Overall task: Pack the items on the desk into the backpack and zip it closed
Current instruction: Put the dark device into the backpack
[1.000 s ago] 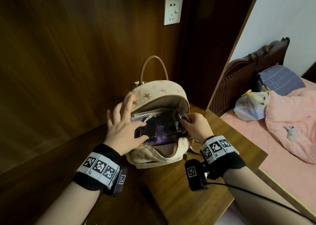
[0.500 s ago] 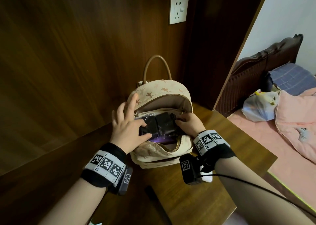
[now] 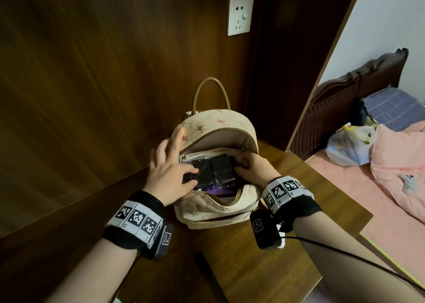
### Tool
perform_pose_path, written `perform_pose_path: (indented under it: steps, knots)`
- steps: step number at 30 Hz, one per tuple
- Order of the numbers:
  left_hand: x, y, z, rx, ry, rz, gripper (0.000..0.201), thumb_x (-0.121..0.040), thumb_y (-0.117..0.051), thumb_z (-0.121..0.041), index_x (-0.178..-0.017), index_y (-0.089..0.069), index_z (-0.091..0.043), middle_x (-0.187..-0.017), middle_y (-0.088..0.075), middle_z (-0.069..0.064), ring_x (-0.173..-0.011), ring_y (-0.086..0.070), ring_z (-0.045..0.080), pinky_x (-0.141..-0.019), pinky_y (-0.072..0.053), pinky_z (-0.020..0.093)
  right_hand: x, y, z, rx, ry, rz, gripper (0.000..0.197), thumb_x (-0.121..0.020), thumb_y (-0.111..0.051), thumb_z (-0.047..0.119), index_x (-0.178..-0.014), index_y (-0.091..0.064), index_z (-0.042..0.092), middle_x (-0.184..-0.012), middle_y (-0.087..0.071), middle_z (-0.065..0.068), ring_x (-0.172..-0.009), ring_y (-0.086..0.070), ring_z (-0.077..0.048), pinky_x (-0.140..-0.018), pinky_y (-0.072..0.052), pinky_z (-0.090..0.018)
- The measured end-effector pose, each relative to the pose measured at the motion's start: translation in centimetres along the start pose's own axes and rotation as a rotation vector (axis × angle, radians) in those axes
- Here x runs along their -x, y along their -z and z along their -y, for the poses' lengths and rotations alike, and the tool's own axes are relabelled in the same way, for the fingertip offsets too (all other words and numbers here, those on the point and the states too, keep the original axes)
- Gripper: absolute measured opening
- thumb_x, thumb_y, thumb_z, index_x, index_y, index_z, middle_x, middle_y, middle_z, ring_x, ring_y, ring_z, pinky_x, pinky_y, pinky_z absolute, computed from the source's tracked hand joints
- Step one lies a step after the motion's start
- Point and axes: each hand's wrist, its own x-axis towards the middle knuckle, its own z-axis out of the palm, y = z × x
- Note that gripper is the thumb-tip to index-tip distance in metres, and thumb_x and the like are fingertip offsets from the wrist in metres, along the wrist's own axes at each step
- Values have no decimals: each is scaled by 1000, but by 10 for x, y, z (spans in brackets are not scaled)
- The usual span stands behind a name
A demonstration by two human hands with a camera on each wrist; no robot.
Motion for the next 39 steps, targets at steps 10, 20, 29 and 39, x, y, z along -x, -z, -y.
perform_pose_path:
  steps: [10,20,29,39]
  knots:
    - [4,2,-4,-8,33,-1,22,-83,-67,-45,-105,-66,-43,-144,46,-15,-142,11,27,-116,-8,57,27,17,-31,-481,-118,156,19,-99,-40,19,-111,-54,19,-118,-60,-10,-110,-55,-24,-102,-41,-40]
    - [5,5,-9,-29,43,26,21,-83,-65,-45,-104,-66,-43,-146,43,-14,-144,10,29,-117,-3,58,18,26,-26,23,41,278,23,-89,-61,26,-104,-71,11,-93,-68,-2,-86,-61,-17,-71,-48,-20]
    - [7,2,-27,18,-95,63,39,-90,-62,-32,-124,-55,-50,-144,49,-1,-136,39,25,-113,-1,62,13,21,-21,58,-61,244,12,-85,-67,26,-85,-67,14,-90,-67,-5,-84,-60,-18,-69,-43,-21]
    - [0,-1,-24,-47,-73,195,42,-95,-52,-38,-130,-43,-58,-135,58,3,-127,51,30,-113,2,65,14,31,-30,-181,-8,233,15,-92,-56,28,-98,-69,22,-90,-63,8,-87,-58,-12,-78,-41,-23]
